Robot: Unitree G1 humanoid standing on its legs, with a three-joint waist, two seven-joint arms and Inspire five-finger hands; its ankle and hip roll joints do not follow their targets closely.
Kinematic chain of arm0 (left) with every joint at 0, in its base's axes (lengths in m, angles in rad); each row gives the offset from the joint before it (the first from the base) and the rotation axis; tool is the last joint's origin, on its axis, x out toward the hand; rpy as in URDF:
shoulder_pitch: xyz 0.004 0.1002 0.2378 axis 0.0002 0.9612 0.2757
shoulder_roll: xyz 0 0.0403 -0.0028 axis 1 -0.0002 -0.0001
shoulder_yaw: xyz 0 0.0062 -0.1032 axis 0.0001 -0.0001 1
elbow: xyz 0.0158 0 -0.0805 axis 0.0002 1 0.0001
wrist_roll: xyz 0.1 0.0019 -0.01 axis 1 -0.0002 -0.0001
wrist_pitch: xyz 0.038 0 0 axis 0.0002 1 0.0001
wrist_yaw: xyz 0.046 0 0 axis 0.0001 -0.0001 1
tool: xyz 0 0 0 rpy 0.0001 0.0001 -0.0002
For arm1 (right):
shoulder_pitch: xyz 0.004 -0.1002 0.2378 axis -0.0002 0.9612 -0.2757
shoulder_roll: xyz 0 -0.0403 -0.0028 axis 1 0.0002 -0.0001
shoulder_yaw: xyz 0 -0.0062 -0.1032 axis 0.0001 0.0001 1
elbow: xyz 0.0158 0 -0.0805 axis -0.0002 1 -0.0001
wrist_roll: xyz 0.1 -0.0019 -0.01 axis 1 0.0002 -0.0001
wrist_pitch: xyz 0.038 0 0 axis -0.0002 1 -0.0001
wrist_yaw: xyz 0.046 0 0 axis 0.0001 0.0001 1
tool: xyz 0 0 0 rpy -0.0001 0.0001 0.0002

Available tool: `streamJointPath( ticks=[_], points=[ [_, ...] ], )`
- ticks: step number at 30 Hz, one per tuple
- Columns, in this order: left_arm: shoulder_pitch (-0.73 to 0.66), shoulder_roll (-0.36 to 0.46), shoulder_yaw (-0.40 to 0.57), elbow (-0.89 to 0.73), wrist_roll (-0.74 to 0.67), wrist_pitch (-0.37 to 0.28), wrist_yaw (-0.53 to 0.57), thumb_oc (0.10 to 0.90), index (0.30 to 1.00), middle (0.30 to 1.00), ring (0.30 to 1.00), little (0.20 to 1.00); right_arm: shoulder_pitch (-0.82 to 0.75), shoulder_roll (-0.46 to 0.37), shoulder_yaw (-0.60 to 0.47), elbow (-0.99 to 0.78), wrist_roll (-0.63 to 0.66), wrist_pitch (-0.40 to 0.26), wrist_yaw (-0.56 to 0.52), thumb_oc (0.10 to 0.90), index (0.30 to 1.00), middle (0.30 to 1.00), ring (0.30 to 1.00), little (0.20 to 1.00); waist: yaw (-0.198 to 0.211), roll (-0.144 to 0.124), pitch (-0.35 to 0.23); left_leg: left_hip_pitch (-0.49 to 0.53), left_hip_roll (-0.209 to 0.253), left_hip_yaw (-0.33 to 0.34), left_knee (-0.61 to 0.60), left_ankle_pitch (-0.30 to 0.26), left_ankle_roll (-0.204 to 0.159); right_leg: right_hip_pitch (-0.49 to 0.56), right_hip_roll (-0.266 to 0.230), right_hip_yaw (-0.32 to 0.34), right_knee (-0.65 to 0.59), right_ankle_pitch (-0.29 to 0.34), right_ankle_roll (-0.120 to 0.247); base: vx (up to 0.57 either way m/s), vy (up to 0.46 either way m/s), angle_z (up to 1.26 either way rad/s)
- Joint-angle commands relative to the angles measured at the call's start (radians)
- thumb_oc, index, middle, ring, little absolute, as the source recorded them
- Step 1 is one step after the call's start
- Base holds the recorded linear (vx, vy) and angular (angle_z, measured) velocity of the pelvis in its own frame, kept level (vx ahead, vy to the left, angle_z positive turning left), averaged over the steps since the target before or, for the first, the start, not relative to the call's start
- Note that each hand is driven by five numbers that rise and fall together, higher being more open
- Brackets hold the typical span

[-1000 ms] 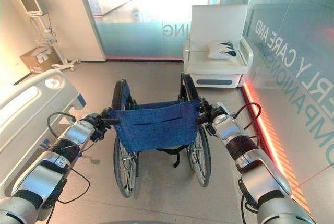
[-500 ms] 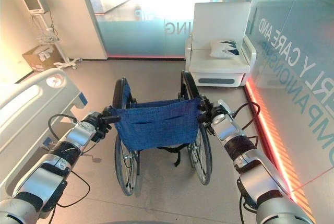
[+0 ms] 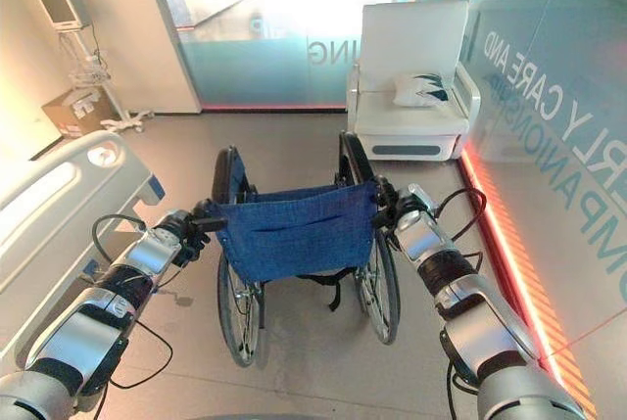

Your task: Push the wheelchair next to the bed

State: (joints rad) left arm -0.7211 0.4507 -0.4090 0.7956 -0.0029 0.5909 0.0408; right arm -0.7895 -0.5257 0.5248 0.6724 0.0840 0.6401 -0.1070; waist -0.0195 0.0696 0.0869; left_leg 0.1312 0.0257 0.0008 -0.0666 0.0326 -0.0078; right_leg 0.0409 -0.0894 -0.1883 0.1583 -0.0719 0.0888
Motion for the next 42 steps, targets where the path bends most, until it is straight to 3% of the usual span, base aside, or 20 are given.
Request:
streamJointPath(
  ticks=[1,3,4,5,6,7,9,12,14,15,20,22,23,24,26,28,30,33,37,42],
  points=[
    [0.036,0.095,-0.090,0.003,0.023,-0.089,-0.027,0.400,0.300,0.300,0.300,0.300,-0.084,-0.025,0.046,-0.039,-0.059,-0.176,0.038,0.400,0.300,0.300,0.300,0.300,0.013,-0.095,0.075,0.010,-0.114,-0.023,0.100,-0.070,0.051,-0.169,-0.042,0.096,0.196,0.279,0.052,0.35,-0.096,0.18],
    [0.045,0.086,-0.083,-0.015,0.009,-0.097,-0.011,0.400,0.300,0.300,0.300,0.300,-0.076,-0.023,0.038,-0.045,-0.075,-0.175,0.040,0.400,0.300,0.300,0.300,0.300,-0.006,-0.100,0.099,0.064,-0.124,-0.062,0.093,-0.105,0.039,-0.227,-0.068,0.072,0.071,0.343,0.063,0.40,-0.186,0.37],
    [0.038,0.077,-0.085,-0.013,-0.023,-0.109,0.002,0.400,0.300,0.300,0.300,0.300,-0.085,-0.023,0.037,-0.043,-0.081,-0.172,0.044,0.400,0.300,0.300,0.300,0.300,-0.016,-0.098,0.109,0.087,-0.123,-0.088,0.089,-0.133,0.038,-0.261,-0.074,0.069,-0.034,0.341,0.063,0.36,-0.192,0.40],
    [0.036,0.075,-0.085,-0.010,-0.025,-0.111,0.002,0.400,0.300,0.300,0.300,0.300,-0.087,-0.023,0.038,-0.041,-0.081,-0.172,0.045,0.400,0.300,0.300,0.300,0.300,-0.018,-0.095,0.111,0.092,-0.119,-0.092,0.089,-0.139,0.037,-0.259,-0.071,0.066,-0.052,0.342,0.063,0.43,-0.260,0.37],
    [0.019,0.053,-0.090,0.015,-0.038,-0.138,0.019,0.400,0.300,0.300,0.300,0.300,-0.108,-0.031,0.036,-0.013,-0.082,-0.176,0.066,0.400,0.300,0.300,0.300,0.300,-0.036,-0.093,0.114,0.114,-0.114,-0.121,0.084,-0.167,0.042,-0.283,-0.072,0.092,-0.189,0.355,0.069,0.42,-0.260,0.47],
    [0.016,0.036,-0.092,0.017,-0.045,-0.152,0.029,0.400,0.300,0.300,0.300,0.300,-0.113,-0.040,0.028,0.011,-0.089,-0.180,0.083,0.400,0.300,0.300,0.300,0.300,-0.043,-0.086,0.113,0.127,-0.102,-0.142,0.086,-0.184,0.041,-0.283,-0.071,0.117,-0.226,0.360,0.068,0.45,-0.317,0.66],
    [0.019,0.022,-0.088,0.016,-0.051,-0.168,0.038,0.400,0.300,0.300,0.300,0.300,-0.124,-0.052,0.031,0.033,-0.073,-0.184,0.092,0.400,0.300,0.300,0.300,0.300,-0.046,-0.091,0.108,0.139,-0.091,-0.153,0.101,-0.211,0.033,-0.272,-0.078,0.129,-0.211,0.369,0.064,0.33,-0.343,0.92],
    [0.037,0.000,-0.065,0.032,-0.128,-0.194,0.064,0.400,0.300,0.300,0.300,0.300,-0.144,-0.036,0.047,0.071,-0.038,-0.178,0.127,0.400,0.300,0.300,0.300,0.300,-0.035,-0.102,0.075,0.165,-0.034,-0.123,0.125,-0.222,-0.010,-0.247,-0.088,0.095,-0.137,0.345,0.056,0.40,-0.403,0.51],
    [0.054,-0.004,-0.062,0.026,-0.150,-0.195,0.081,0.400,0.300,0.300,0.300,0.300,-0.128,-0.021,0.061,0.047,-0.022,-0.152,0.125,0.400,0.300,0.300,0.300,0.300,-0.037,-0.103,0.064,0.162,0.003,-0.114,0.150,-0.184,-0.030,-0.243,-0.077,0.100,-0.089,0.317,0.047,0.46,-0.372,0.35],
    [0.084,-0.008,-0.047,0.010,-0.188,-0.201,0.112,0.400,0.300,0.300,0.300,0.300,-0.098,-0.003,0.067,0.016,-0.017,-0.138,0.134,0.400,0.300,0.300,0.300,0.300,-0.039,-0.103,0.046,0.156,0.058,-0.095,0.174,-0.089,-0.059,-0.220,-0.059,0.088,-0.078,0.293,0.026,0.44,-0.341,0.62],
    [0.100,-0.034,-0.020,0.019,-0.214,-0.227,0.143,0.400,0.300,0.300,0.300,0.300,-0.055,0.001,0.066,-0.022,-0.036,-0.154,0.148,0.400,0.300,0.300,0.300,0.300,-0.050,-0.128,0.005,0.075,0.142,0.006,0.302,0.075,-0.082,-0.135,-0.015,0.056,-0.118,0.220,-0.037,0.40,-0.315,0.17],
    [0.093,-0.042,-0.024,0.030,-0.218,-0.242,0.153,0.400,0.300,0.300,0.300,0.300,-0.053,-0.011,0.070,-0.029,-0.029,-0.155,0.144,0.400,0.300,0.300,0.300,0.300,-0.044,-0.140,0.001,0.014,0.126,0.024,0.357,0.102,-0.081,-0.095,0.001,0.049,-0.130,0.196,-0.057,0.33,-0.236,0.25],
    [0.087,-0.042,-0.028,0.031,-0.216,-0.244,0.153,0.400,0.300,0.300,0.300,0.300,-0.056,-0.014,0.074,-0.035,-0.023,-0.147,0.142,0.400,0.300,0.300,0.300,0.300,-0.034,-0.149,0.005,-0.033,0.100,0.020,0.377,0.107,-0.074,-0.070,0.006,0.056,-0.137,0.185,-0.063,0.42,-0.245,0.31],
    [0.078,-0.042,-0.032,0.029,-0.206,-0.244,0.149,0.400,0.300,0.300,0.300,0.300,-0.064,-0.017,0.080,-0.032,-0.021,-0.144,0.140,0.400,0.300,0.300,0.300,0.300,-0.010,-0.154,0.020,-0.114,0.042,0.011,0.400,0.091,-0.058,-0.027,0.017,0.073,-0.143,0.165,-0.064,0.38,-0.188,0.26],
    [0.071,-0.042,-0.033,0.024,-0.189,-0.247,0.143,0.400,0.300,0.300,0.300,0.300,-0.089,-0.012,0.087,-0.010,-0.027,-0.143,0.143,0.400,0.300,0.300,0.300,0.300,0.020,-0.147,0.045,-0.182,-0.009,0.044,0.346,0.073,-0.054,0.028,0.042,0.092,-0.152,0.139,-0.058,0.52,-0.105,0.14],
    [0.066,-0.033,-0.040,0.011,-0.183,-0.250,0.135,0.400,0.300,0.300,0.300,0.300,-0.106,-0.004,0.094,-0.021,-0.022,-0.114,0.126,0.400,0.300,0.300,0.300,0.300,0.061,-0.124,0.069,-0.290,-0.043,0.069,0.240,0.143,-0.071,0.089,0.079,0.105,-0.170,0.117,-0.061,0.59,-0.004,-0.24],
    [0.081,-0.002,-0.034,-0.025,-0.190,-0.239,0.142,0.400,0.300,0.300,0.300,0.300,-0.128,-0.007,0.107,-0.038,-0.015,-0.112,0.135,0.400,0.300,0.300,0.300,0.300,0.122,-0.103,0.083,-0.412,-0.062,0.025,0.101,0.235,-0.088,0.150,0.113,0.161,-0.180,0.083,-0.072,0.55,0.049,-0.35],
    [0.110,0.037,-0.014,-0.073,-0.207,-0.231,0.149,0.400,0.300,0.300,0.300,0.300,-0.140,-0.015,0.104,-0.032,-0.033,-0.161,0.161,0.400,0.300,0.300,0.300,0.300,0.153,-0.092,0.088,-0.407,-0.067,0.041,0.023,0.227,-0.078,0.175,0.105,0.170,-0.155,0.031,-0.071,0.45,0.161,-0.93],
    [0.131,0.043,0.000,-0.071,-0.210,-0.232,0.145,0.400,0.300,0.300,0.300,0.300,-0.094,-0.005,0.081,-0.048,-0.031,-0.181,0.162,0.400,0.300,0.300,0.300,0.300,0.157,-0.097,0.063,-0.376,-0.082,0.058,0.128,0.132,-0.029,0.201,0.070,0.143,-0.101,-0.027,-0.051,0.46,0.203,-0.67],
    [0.121,0.023,-0.003,-0.030,-0.147,-0.234,0.139,0.400,0.300,0.300,0.300,0.300,-0.052,0.041,0.065,-0.024,-0.027,-0.189,0.134,0.400,0.300,0.300,0.300,0.300,0.162,-0.121,0.021,-0.288,-0.096,0.056,0.126,0.093,0.011,0.212,0.007,0.098,-0.047,0.025,0.000,0.46,0.172,-0.03]
  ],
)
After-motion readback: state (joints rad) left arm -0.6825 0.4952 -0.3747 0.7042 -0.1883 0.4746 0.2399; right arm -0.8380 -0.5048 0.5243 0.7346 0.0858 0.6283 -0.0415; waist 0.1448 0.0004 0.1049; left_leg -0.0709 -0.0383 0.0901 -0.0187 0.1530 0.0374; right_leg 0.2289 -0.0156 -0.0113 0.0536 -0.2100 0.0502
